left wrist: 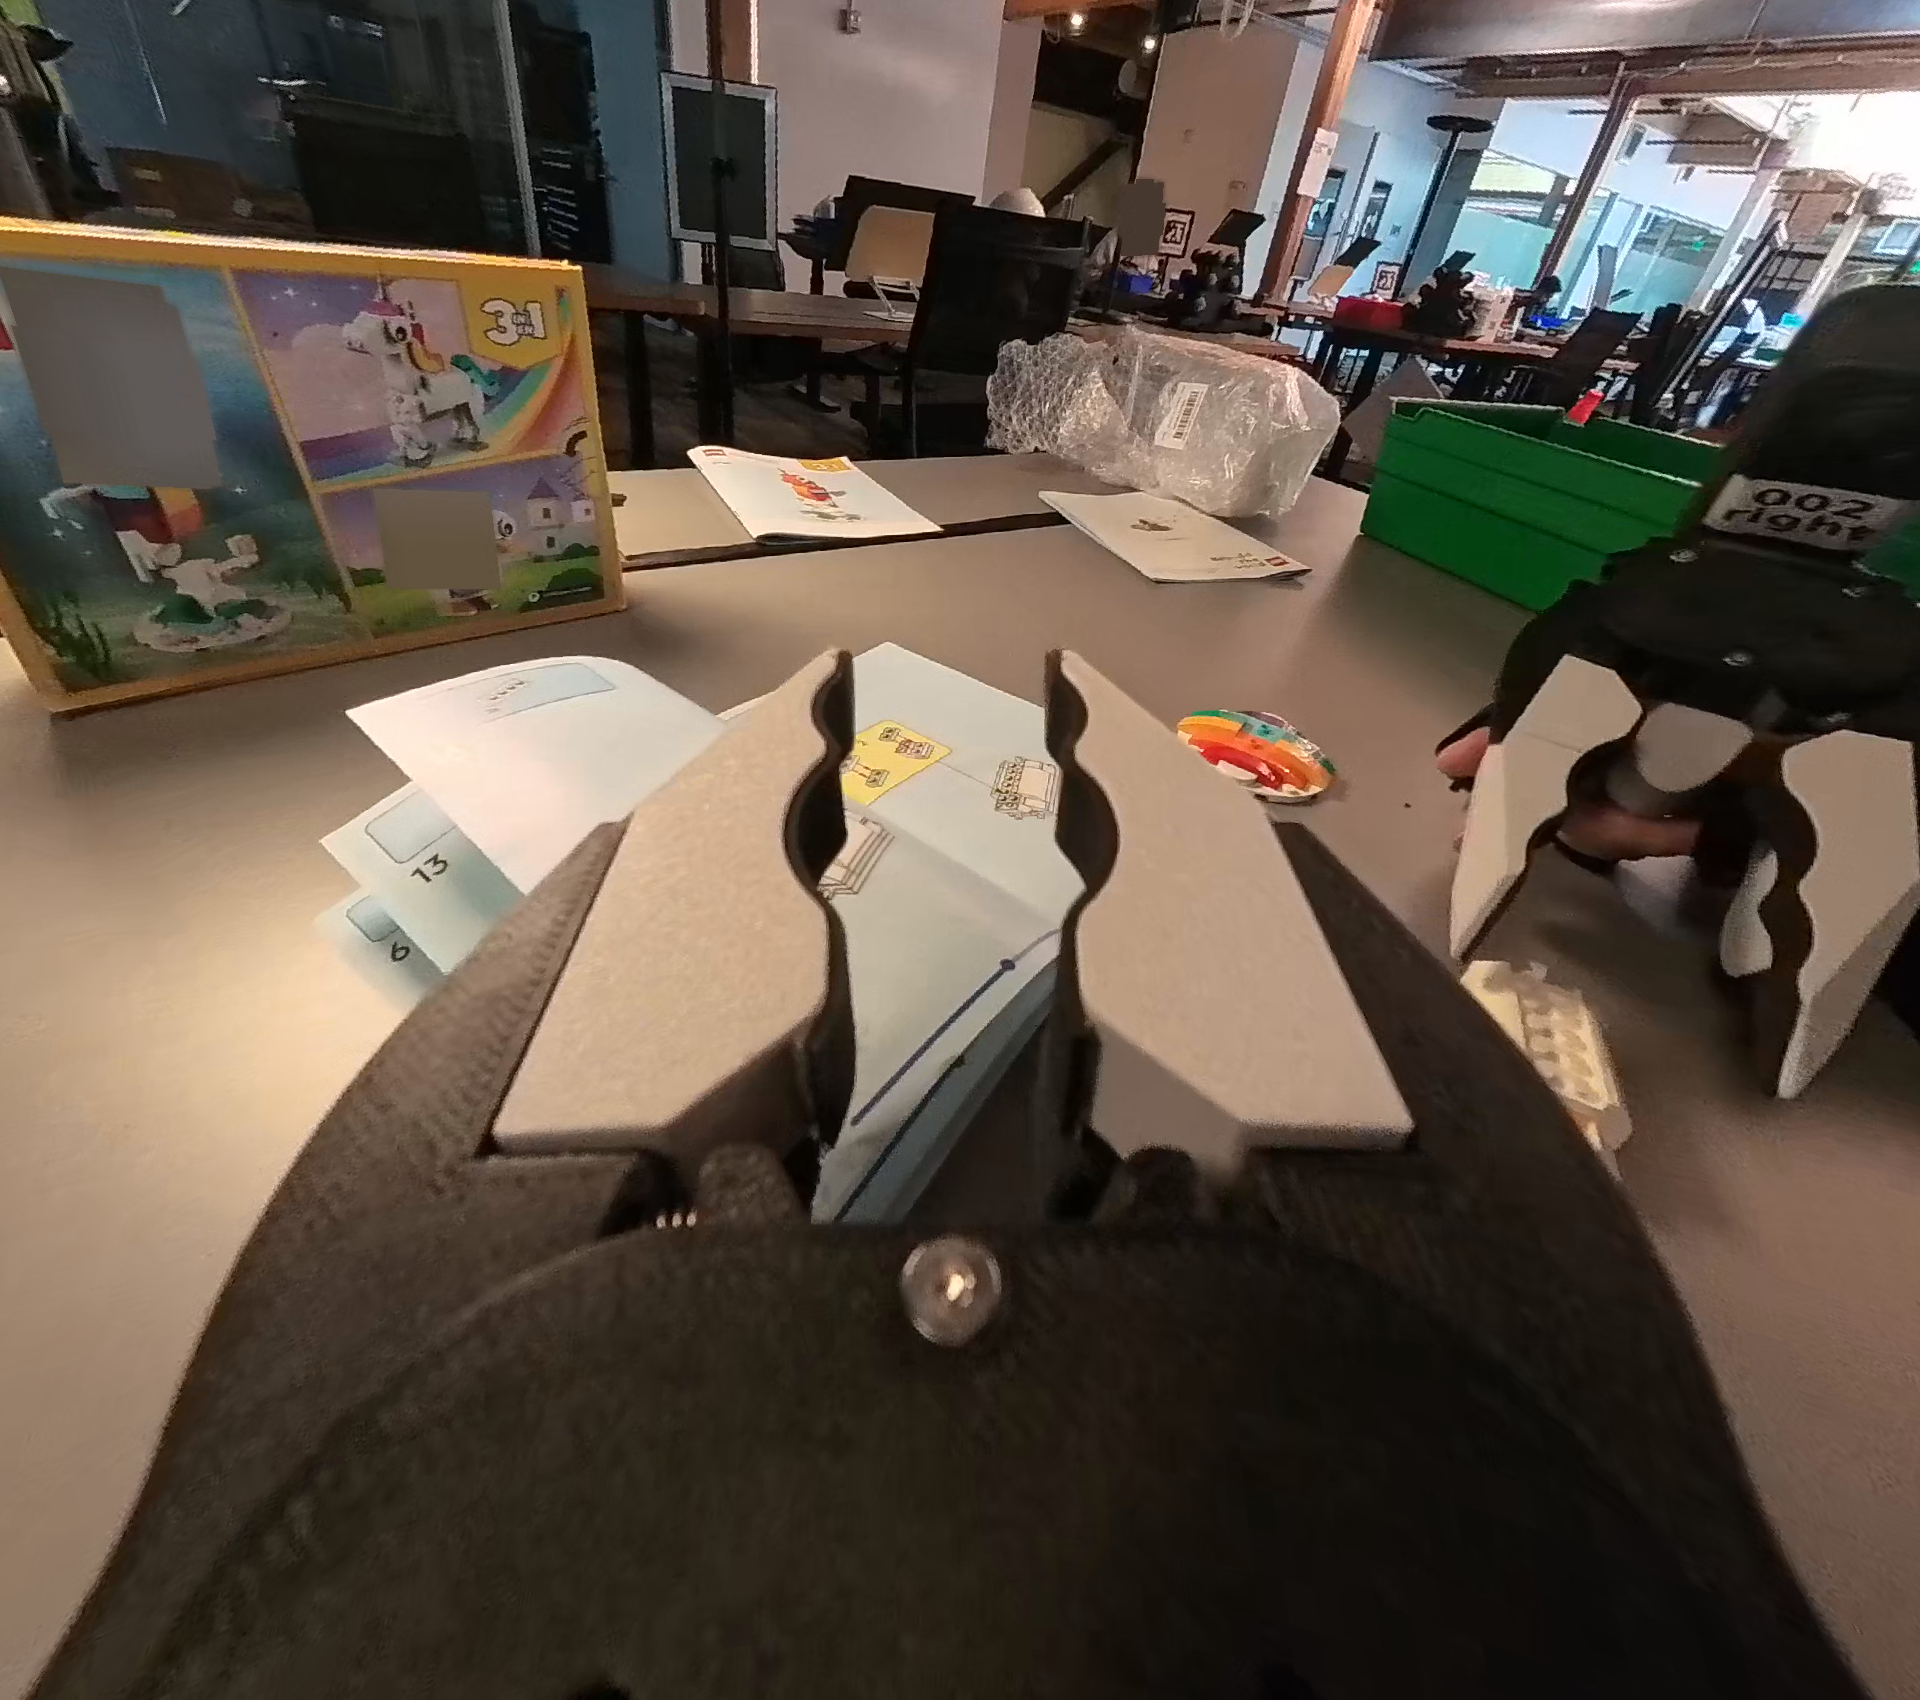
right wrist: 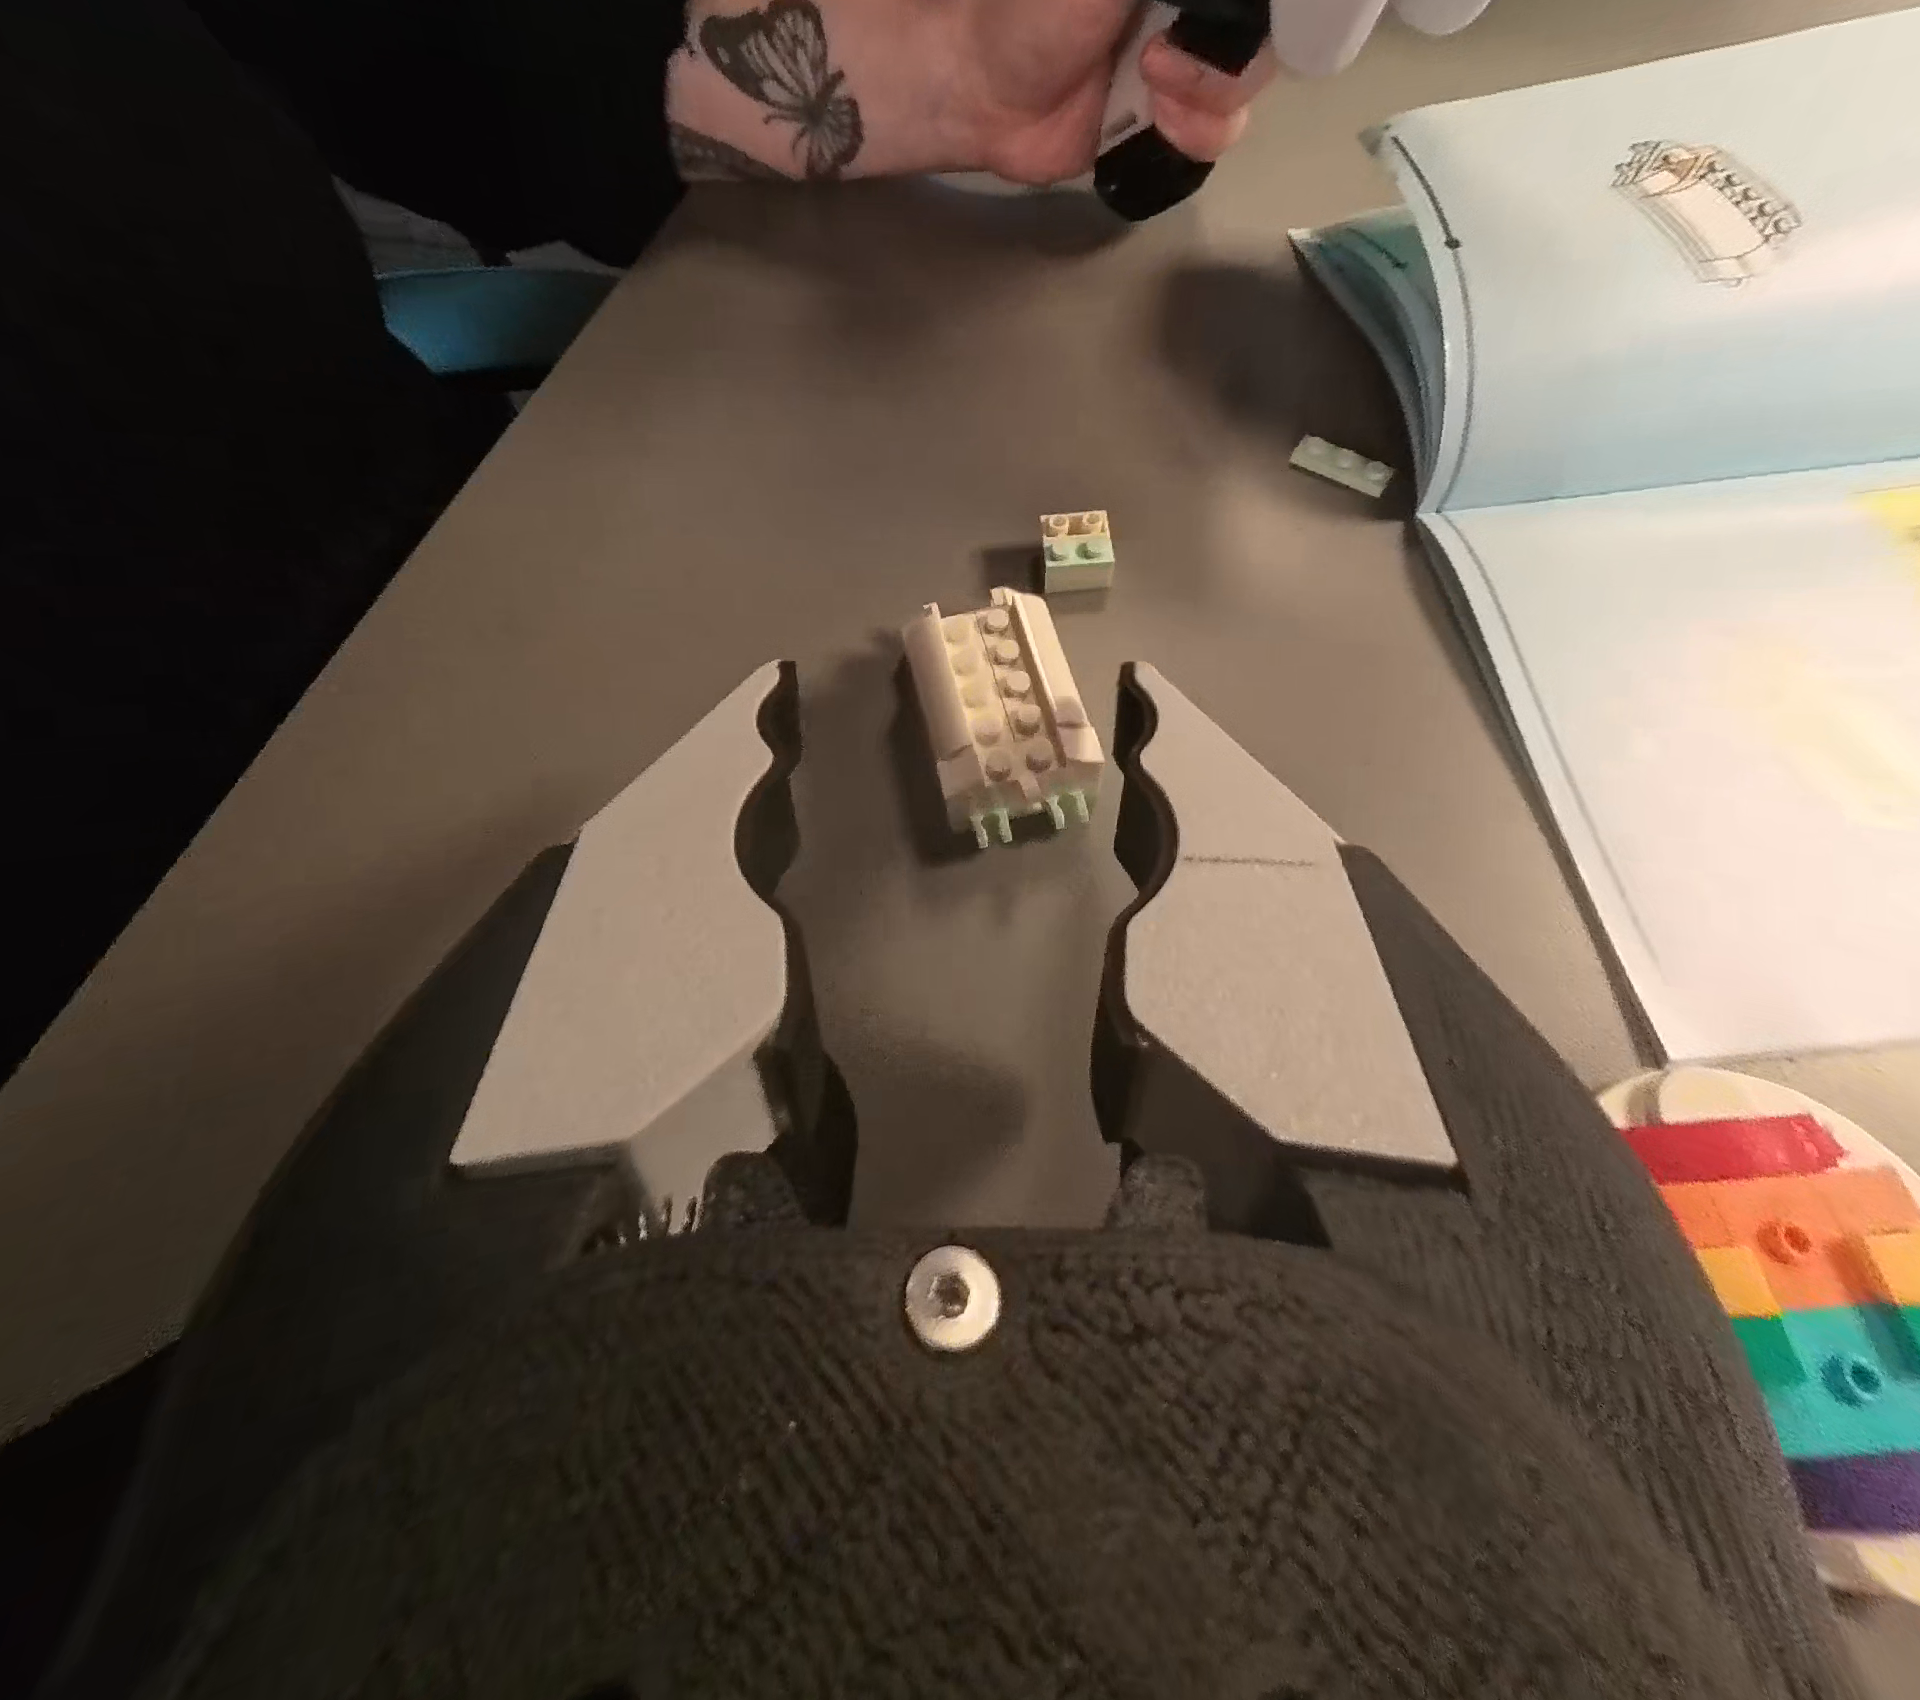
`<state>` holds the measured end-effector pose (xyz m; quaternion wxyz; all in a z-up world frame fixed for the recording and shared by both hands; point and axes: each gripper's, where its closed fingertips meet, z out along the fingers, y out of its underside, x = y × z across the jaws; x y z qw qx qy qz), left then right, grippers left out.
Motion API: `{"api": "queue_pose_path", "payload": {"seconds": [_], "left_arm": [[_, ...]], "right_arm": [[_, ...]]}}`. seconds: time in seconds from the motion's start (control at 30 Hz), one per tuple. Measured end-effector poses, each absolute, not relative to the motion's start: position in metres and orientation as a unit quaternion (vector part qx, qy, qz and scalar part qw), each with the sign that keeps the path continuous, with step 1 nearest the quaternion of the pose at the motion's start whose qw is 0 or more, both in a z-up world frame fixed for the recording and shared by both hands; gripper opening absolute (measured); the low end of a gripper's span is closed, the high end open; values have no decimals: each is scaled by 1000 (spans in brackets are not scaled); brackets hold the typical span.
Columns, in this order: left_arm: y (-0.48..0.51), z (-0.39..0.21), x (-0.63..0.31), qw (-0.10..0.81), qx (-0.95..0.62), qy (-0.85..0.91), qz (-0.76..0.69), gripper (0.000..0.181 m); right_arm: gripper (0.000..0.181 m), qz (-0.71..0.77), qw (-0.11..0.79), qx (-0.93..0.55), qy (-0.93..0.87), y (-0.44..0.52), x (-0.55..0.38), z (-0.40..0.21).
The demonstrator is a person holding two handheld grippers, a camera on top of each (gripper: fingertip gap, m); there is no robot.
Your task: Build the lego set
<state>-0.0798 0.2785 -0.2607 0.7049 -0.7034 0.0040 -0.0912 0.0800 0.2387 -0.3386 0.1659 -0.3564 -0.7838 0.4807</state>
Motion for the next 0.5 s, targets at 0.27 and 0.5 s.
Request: {"api": "queue_pose_path", "payload": {"seconds": [0.27,0.5], "left_arm": [[278,-263,-80,704,-705,6,-86,35],[279,-265,-82,702,-707,4,-85,35]], "right_arm": [[57,459,152,-351,-802,241,72,-347],[47,452,146,-343,-810,240,73,-350]]}}
